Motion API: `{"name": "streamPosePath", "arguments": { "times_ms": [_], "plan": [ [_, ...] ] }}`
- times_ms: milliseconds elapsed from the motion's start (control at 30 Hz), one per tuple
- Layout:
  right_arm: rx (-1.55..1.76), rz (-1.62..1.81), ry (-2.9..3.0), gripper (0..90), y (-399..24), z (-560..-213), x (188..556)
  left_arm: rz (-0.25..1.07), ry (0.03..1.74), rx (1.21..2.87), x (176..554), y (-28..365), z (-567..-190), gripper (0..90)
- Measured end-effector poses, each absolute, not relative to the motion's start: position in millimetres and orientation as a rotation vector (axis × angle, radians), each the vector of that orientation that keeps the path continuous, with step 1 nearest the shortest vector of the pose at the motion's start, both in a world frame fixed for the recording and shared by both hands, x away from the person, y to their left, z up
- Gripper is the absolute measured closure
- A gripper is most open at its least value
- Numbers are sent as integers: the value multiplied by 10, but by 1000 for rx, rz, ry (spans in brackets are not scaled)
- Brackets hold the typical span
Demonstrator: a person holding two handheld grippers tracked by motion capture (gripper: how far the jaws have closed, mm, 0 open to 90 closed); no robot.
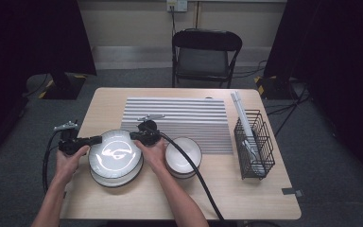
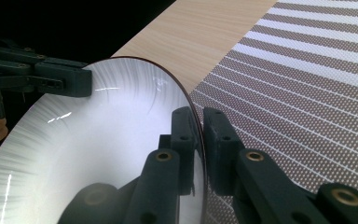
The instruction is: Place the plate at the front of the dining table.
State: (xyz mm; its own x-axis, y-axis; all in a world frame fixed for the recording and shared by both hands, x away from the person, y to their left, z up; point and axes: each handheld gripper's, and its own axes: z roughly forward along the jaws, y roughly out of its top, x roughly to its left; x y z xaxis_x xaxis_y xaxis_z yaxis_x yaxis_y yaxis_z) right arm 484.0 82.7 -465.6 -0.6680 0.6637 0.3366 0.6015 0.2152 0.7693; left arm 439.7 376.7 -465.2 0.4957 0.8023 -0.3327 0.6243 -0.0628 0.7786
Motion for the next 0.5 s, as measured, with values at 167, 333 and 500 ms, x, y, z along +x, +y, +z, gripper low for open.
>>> {"name": "streamPosePath", "arguments": {
  "times_ms": [167, 333, 500],
  "plan": [
    [1305, 1466, 2413, 731, 811, -4696, 4827, 225, 1211, 1759, 4397, 3771, -4656, 846],
    [1356, 1487, 2429, 740, 830, -4756, 4803, 227, 1208, 1760, 4399, 3777, -4658, 846],
    [1389, 1516, 2426, 764, 830, -4769, 4807, 206, 1210, 1732, 4393, 3797, -4686, 844]
  ]
}}
